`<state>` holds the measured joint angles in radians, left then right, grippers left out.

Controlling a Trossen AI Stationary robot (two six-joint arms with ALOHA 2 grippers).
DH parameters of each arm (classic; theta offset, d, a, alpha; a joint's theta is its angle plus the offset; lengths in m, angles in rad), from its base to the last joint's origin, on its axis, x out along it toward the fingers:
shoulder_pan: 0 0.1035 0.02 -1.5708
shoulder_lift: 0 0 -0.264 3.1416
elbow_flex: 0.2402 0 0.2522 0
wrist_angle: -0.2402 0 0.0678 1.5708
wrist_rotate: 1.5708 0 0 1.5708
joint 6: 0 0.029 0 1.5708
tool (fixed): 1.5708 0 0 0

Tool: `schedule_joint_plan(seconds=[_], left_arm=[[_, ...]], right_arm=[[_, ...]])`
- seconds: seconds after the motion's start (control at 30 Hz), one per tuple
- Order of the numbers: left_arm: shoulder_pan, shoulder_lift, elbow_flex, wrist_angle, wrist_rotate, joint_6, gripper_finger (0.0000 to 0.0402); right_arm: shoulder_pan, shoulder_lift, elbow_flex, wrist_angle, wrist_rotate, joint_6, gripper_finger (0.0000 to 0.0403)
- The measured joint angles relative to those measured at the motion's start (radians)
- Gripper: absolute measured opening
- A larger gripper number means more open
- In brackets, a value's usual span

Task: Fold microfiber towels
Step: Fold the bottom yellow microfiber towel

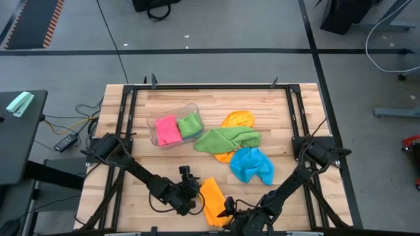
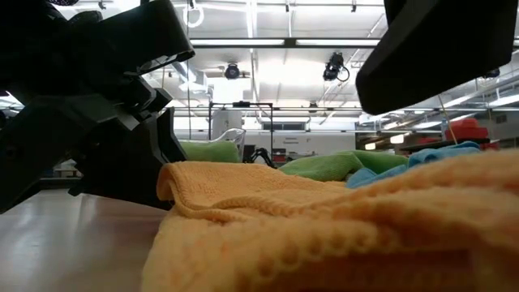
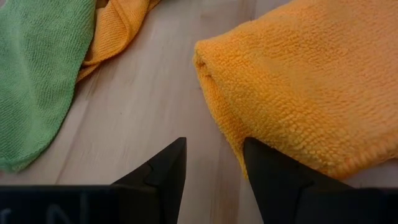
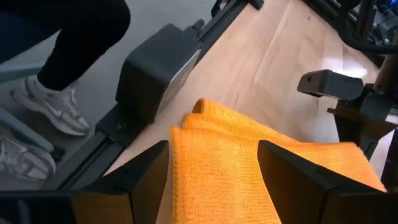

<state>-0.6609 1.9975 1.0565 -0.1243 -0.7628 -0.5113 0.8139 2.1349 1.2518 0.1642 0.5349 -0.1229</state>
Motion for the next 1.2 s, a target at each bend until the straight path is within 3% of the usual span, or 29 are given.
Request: schedule_joint_plan(seconds=[0.5, 0.77, 1.07, 1.2], left_arm=[[-0.006, 0.000, 0.000, -0.004, -0.003, 0.000, 0.0172], [-0.006, 0.000, 0.000, -0.004, -0.002, 0.000, 0.0172], [-0.011, 0.001, 0.000, -0.004, -0.002, 0.001, 0.0172], [-0.011, 0.001, 0.000, -0.004, -0.002, 0.001, 0.0172]], right_arm=[[-0.024, 0.069, 0.002, 0.006, 0.034, -0.019, 0.0237], [-0.033, 0.068, 0.002, -0.050, 0.041, 0.017, 0.0168], [-0.045, 0.068, 0.000, -0.068, 0.030, 0.055, 0.0057], [-0.051, 0.062, -0.001, -0.069, 0.015, 0.064, 0.0042]])
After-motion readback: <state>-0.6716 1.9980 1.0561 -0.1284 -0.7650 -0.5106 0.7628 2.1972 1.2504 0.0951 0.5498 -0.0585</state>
